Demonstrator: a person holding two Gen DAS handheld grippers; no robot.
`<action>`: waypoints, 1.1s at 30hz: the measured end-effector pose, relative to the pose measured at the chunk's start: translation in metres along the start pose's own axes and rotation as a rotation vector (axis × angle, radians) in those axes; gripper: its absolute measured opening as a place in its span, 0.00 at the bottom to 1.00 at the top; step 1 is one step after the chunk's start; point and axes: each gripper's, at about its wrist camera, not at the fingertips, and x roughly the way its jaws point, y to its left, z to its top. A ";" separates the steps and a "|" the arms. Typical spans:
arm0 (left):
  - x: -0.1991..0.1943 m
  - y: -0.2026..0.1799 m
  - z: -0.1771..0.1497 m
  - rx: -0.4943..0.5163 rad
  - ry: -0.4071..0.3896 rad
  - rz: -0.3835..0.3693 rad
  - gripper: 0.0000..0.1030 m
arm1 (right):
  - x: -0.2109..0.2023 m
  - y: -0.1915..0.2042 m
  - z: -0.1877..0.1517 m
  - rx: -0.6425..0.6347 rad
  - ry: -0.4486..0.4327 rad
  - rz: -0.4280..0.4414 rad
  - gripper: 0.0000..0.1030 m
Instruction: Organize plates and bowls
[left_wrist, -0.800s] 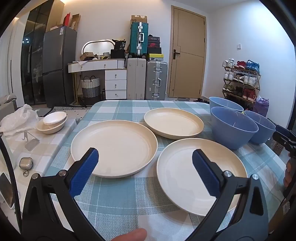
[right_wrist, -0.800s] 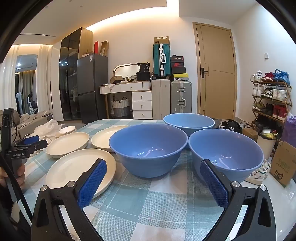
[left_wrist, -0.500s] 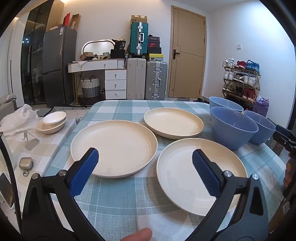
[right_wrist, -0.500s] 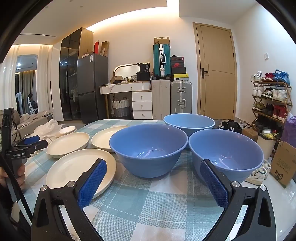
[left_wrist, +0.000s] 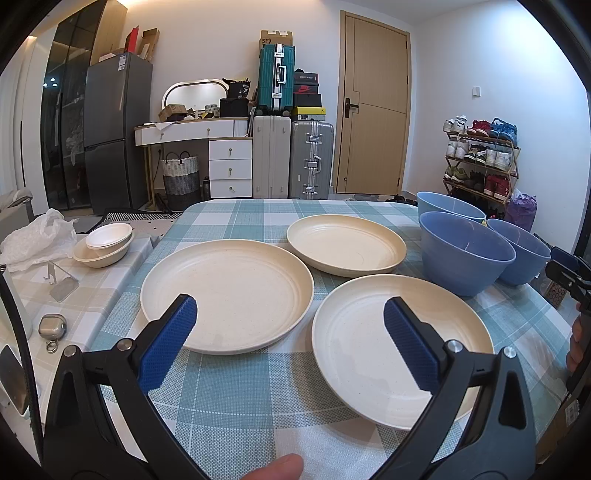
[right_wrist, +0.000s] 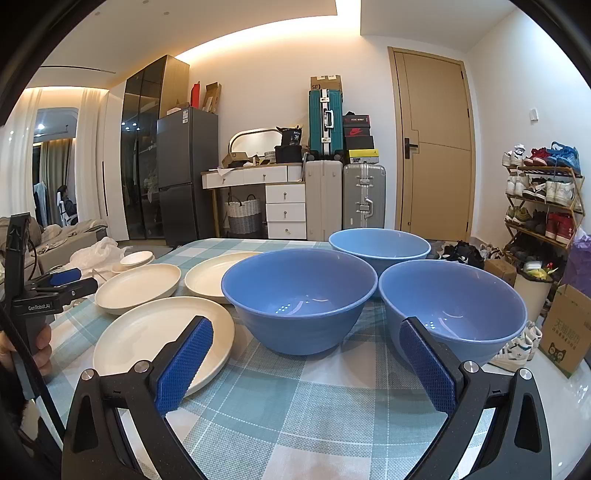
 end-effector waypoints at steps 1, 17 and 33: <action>0.000 0.000 0.000 0.001 0.000 0.000 0.98 | 0.000 0.000 0.000 -0.001 -0.001 -0.001 1.00; 0.000 0.000 0.000 0.001 0.000 0.000 0.98 | -0.001 0.000 -0.001 0.000 -0.004 0.001 1.00; 0.000 0.000 0.000 0.002 0.000 0.000 0.98 | -0.003 0.001 -0.002 0.000 -0.005 0.001 1.00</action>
